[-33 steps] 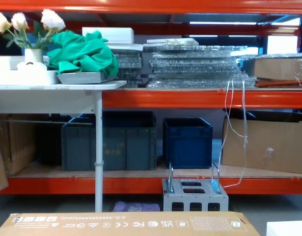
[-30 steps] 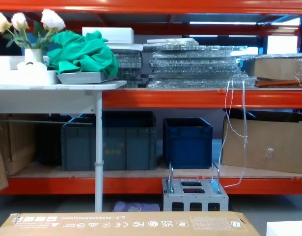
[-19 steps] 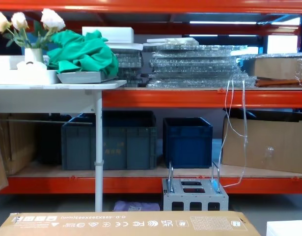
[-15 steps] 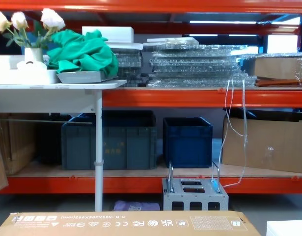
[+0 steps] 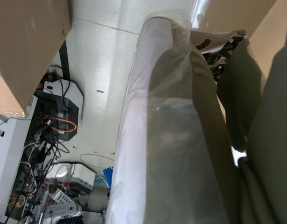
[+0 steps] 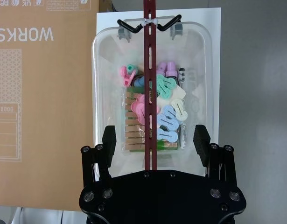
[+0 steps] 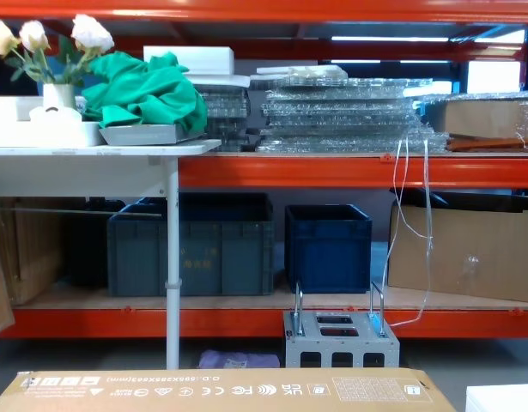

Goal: Use one hand to grasp the basket and place it at the designated location.

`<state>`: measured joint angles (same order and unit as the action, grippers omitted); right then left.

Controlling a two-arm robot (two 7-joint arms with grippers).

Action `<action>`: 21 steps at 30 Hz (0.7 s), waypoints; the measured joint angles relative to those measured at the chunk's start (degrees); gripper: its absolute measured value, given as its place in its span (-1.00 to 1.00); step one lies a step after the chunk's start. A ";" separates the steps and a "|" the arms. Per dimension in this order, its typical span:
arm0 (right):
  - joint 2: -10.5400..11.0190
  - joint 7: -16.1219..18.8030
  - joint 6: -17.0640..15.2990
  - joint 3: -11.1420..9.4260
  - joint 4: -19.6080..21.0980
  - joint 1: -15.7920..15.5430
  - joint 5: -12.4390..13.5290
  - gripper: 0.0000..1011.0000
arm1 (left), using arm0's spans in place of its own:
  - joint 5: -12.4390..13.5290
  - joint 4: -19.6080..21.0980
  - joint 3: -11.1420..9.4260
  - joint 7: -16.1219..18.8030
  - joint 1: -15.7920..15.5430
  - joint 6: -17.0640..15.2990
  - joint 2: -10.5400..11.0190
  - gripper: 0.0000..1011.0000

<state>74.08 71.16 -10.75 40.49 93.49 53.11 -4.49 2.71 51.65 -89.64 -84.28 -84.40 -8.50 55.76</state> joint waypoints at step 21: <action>-0.08 0.05 0.03 -0.11 -0.05 -0.07 -0.04 0.98 | 0.00 0.00 0.00 0.00 0.00 0.00 0.00 -1.00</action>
<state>74.01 71.21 -10.73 40.38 93.44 53.04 -4.53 2.71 51.65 -89.64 -84.28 -84.40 -8.50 55.76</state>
